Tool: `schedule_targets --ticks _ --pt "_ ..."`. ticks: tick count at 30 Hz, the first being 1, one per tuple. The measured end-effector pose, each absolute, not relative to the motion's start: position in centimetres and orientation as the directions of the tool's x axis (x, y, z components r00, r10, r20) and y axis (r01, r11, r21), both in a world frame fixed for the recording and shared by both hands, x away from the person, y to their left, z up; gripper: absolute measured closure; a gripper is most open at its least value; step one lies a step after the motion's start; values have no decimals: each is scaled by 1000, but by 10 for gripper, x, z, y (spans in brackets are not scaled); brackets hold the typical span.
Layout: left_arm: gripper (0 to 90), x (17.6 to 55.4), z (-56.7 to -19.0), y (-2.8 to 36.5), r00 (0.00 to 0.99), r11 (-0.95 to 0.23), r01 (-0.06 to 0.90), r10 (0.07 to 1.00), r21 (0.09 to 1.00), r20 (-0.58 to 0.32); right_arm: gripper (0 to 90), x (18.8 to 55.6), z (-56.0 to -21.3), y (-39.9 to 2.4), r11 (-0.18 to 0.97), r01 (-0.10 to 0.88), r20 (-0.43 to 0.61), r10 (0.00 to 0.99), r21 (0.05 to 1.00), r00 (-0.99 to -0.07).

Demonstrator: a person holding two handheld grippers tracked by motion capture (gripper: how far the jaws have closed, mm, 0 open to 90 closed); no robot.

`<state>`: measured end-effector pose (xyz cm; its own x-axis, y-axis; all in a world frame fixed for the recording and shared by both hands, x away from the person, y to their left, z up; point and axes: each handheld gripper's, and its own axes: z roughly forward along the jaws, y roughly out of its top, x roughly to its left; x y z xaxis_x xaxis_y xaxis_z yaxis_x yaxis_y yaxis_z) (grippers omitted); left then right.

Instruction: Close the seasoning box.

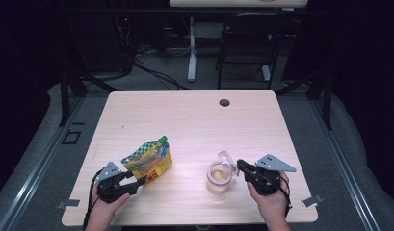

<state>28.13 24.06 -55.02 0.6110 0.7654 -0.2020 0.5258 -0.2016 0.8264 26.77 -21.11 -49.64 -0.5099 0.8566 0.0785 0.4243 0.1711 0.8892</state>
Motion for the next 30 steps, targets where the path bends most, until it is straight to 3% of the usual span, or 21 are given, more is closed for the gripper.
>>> schedule_targets --ticks 30 --pt "457 277 -545 246 604 -177 517 769 838 -211 814 266 -497 -214 159 418 86 857 894 -509"
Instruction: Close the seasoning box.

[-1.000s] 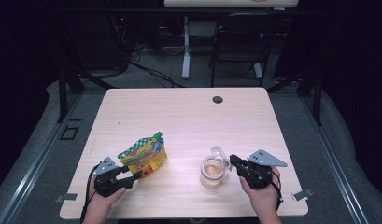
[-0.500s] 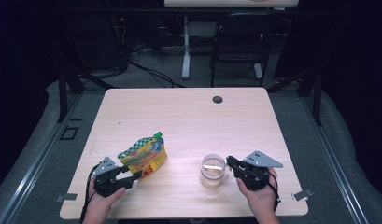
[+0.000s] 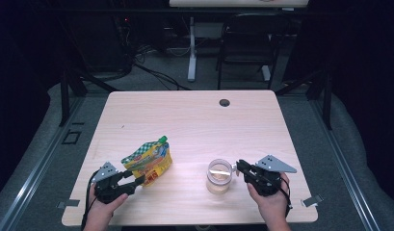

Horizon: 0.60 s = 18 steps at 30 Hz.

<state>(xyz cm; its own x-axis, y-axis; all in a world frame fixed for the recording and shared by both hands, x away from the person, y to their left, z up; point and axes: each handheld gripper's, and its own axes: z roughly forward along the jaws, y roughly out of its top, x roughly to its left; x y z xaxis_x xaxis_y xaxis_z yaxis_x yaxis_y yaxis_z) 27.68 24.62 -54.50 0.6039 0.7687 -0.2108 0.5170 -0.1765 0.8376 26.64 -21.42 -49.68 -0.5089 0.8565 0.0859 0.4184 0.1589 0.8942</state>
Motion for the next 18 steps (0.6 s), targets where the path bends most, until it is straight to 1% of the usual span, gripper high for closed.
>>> schedule_targets --ticks 9,18 --pt "456 273 -540 250 597 -149 514 769 845 -229 747 267 -495 -223 120 417 108 869 901 -483" --pt "457 269 -534 257 590 -143 509 776 849 -223 677 268 -495 -234 80 421 135 880 903 -455"
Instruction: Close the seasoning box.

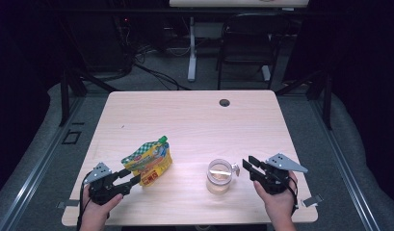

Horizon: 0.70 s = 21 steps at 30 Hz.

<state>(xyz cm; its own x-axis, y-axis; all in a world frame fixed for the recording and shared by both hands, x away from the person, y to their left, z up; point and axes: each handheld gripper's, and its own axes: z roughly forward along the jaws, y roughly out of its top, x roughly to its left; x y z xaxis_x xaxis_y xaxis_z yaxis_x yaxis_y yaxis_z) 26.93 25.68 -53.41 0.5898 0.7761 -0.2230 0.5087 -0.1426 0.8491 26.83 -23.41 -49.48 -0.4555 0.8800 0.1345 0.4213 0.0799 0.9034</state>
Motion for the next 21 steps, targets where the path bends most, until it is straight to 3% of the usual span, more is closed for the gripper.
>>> schedule_targets --ticks 21 --pt "486 265 -520 288 552 -121 491 810 863 -200 560 275 -504 -257 11 442 177 908 897 -380"
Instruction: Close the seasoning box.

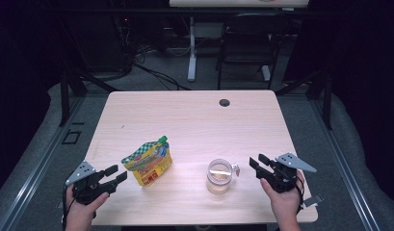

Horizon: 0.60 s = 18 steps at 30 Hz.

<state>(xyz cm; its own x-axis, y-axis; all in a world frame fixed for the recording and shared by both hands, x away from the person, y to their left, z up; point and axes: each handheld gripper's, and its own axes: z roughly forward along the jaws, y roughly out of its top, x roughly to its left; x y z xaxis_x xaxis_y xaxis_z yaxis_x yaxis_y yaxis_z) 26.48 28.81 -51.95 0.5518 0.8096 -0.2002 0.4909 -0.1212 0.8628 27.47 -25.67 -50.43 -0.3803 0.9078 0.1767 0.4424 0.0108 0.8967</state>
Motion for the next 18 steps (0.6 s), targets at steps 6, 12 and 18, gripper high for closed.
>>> schedule_targets --ticks 6,12,18 --pt "473 269 -525 295 510 -93 504 834 859 -209 515 279 -515 -265 5 467 173 925 884 -337" --pt "464 275 -532 305 467 -75 524 859 849 -212 501 284 -526 -271 0 485 164 941 874 -296" --pt "464 280 -538 310 448 -79 536 870 841 -204 496 287 -534 -275 5 499 156 947 867 -281"
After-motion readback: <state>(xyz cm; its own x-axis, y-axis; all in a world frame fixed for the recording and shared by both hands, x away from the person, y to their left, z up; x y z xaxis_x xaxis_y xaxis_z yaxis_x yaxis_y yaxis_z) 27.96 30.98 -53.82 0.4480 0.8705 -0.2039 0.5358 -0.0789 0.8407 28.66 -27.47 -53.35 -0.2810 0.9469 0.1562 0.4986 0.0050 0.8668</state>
